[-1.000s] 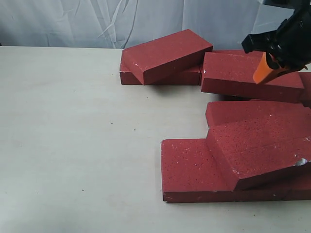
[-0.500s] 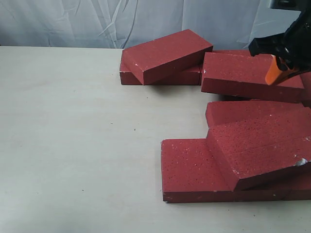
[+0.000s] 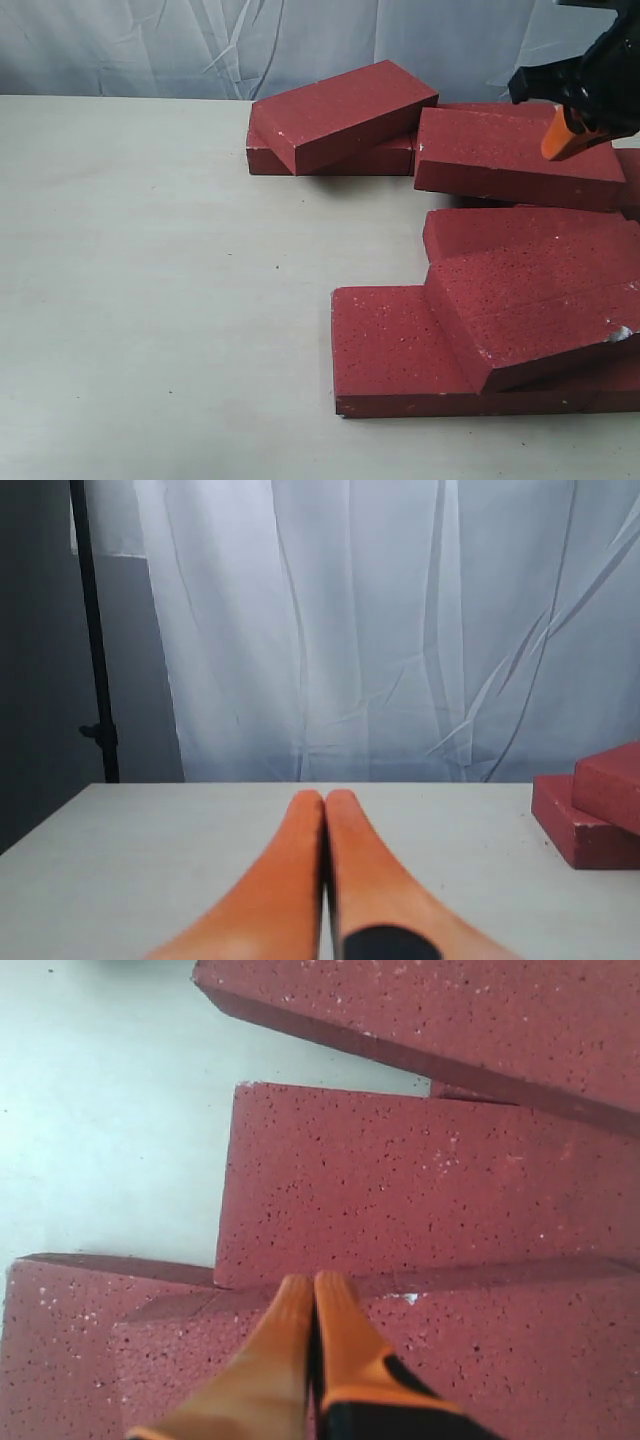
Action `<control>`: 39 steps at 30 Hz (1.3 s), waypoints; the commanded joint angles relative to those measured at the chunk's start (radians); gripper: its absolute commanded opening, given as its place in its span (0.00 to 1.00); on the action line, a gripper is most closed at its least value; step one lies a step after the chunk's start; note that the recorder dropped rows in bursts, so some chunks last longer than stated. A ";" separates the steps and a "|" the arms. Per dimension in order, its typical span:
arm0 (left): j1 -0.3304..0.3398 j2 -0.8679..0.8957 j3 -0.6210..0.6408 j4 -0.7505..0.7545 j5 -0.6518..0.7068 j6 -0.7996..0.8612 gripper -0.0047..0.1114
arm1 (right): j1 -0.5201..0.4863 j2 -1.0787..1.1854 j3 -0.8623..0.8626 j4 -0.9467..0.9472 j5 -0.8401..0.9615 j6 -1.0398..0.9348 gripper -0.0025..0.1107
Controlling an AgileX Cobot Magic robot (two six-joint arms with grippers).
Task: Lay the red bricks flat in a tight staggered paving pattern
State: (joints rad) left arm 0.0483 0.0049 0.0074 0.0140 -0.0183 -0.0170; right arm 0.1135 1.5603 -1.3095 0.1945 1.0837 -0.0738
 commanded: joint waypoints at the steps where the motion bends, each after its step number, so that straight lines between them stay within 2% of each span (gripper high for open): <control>1: 0.001 -0.005 -0.007 0.005 -0.067 -0.005 0.04 | -0.004 0.014 -0.003 -0.009 -0.026 0.001 0.02; 22: 0.001 -0.005 -0.007 0.005 -0.094 -0.005 0.04 | -0.004 0.137 -0.003 -0.006 -0.185 0.001 0.02; 31: 0.001 0.003 -0.007 0.031 -0.117 -0.005 0.04 | -0.072 0.166 -0.003 0.016 -0.216 0.001 0.02; 39: 0.001 0.133 -0.032 0.031 -0.152 -0.005 0.04 | -0.113 0.166 -0.003 0.040 -0.249 0.005 0.02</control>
State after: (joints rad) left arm 0.0483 0.0863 0.0010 0.0407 -0.1608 -0.0170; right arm 0.0083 1.7277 -1.3095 0.2269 0.8534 -0.0712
